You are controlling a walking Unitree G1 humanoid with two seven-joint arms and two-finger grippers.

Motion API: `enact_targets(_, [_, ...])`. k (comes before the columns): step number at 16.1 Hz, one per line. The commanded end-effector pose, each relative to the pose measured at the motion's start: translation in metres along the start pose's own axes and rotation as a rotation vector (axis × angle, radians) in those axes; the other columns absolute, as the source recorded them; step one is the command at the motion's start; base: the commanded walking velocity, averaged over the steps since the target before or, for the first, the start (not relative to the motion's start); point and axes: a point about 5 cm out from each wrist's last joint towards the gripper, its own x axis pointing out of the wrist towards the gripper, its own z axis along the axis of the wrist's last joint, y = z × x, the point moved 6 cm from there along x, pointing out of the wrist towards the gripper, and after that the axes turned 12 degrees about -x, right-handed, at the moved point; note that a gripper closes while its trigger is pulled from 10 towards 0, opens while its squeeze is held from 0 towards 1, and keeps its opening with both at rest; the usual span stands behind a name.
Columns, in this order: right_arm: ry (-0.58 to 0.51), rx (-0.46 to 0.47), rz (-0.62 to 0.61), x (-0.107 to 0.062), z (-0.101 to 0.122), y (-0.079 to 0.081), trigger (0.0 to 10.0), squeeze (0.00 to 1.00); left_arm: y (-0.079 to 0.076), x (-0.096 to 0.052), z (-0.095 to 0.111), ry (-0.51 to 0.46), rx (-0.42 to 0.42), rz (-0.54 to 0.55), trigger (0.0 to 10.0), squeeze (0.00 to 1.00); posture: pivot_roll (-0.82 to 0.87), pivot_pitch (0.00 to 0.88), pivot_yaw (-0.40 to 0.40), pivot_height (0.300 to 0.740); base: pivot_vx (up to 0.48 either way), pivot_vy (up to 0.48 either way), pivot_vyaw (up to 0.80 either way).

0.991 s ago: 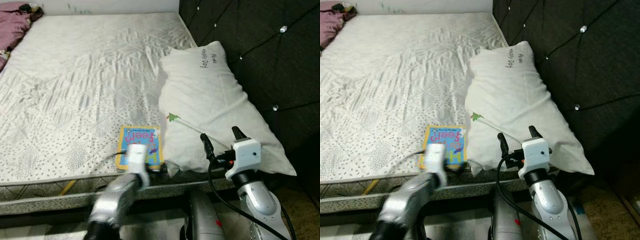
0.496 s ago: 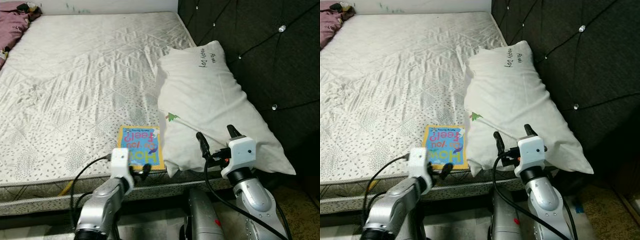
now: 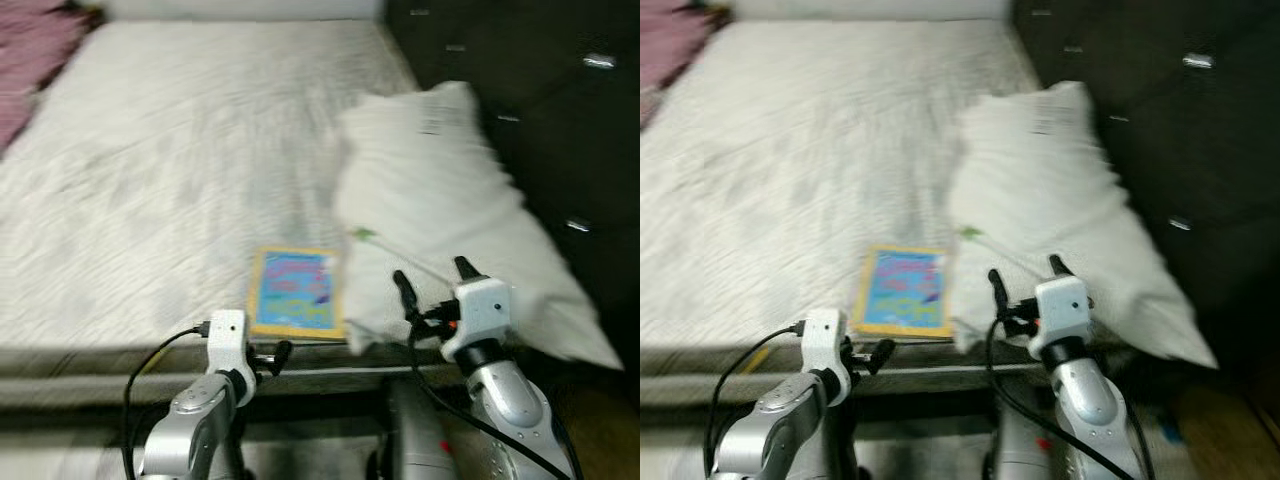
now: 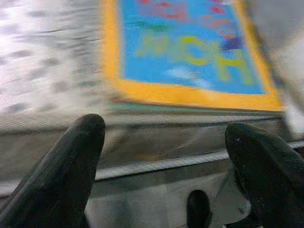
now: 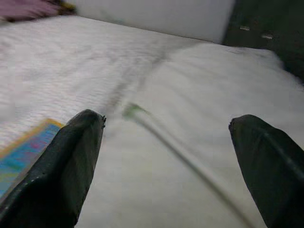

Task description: Clean up the room

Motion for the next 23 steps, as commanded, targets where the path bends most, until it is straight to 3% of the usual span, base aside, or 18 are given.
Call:
enact_targets(1, [0.006, 0.0, -0.006, -0.001, -0.002, -0.003, 10.0, 0.0, -0.001, 0.002, 0.007, -0.014, 0.006, 0.004, 10.0, 0.95, -0.07, 0.103, -0.011, 0.559, 0.0, 0.0, 0.0])
enact_targets(4, [0.007, -0.002, -0.008, -0.002, -0.002, -0.004, 10.0, 0.0, -0.002, 0.015, 0.012, 0.0, 0.009, -0.017, 10.0, 0.95, -0.08, 0.104, -0.014, 0.559, 0.0, 0.0, 0.0])
enact_targets(7, [0.007, -0.006, -0.004, -0.005, 0.0, -0.003, 10.0, 0.0, -0.007, 0.037, 0.007, 0.084, 0.011, -0.063, 10.0, 0.95, -0.1, 0.107, -0.015, 0.559, 0.0, 0.0, 0.0])
enact_targets(12, [0.011, -0.011, 0.0, -0.006, -0.001, -0.003, 10.0, 0.0, -0.011, 0.051, 0.001, 0.148, 0.012, -0.081, 10.0, 0.95, -0.11, 0.114, -0.016, 0.559, 0.0, 0.0, 0.0])
enact_targets(19, [0.014, -0.013, 0.0, -0.006, -0.002, -0.004, 10.0, 0.0, -0.012, 0.052, 0.003, 0.117, -0.011, -0.082, 10.0, 0.94, -0.1, 0.114, -0.017, 0.559, 0.0, 0.0, 0.0])
enact_targets(23, [0.011, -0.011, -0.003, -0.005, -0.002, -0.004, 10.0, 0.0, -0.015, 0.042, 0.013, 0.038, -0.035, -0.089, 10.0, 0.93, -0.09, 0.105, -0.012, 0.559, 0.0, 0.0, 0.0])
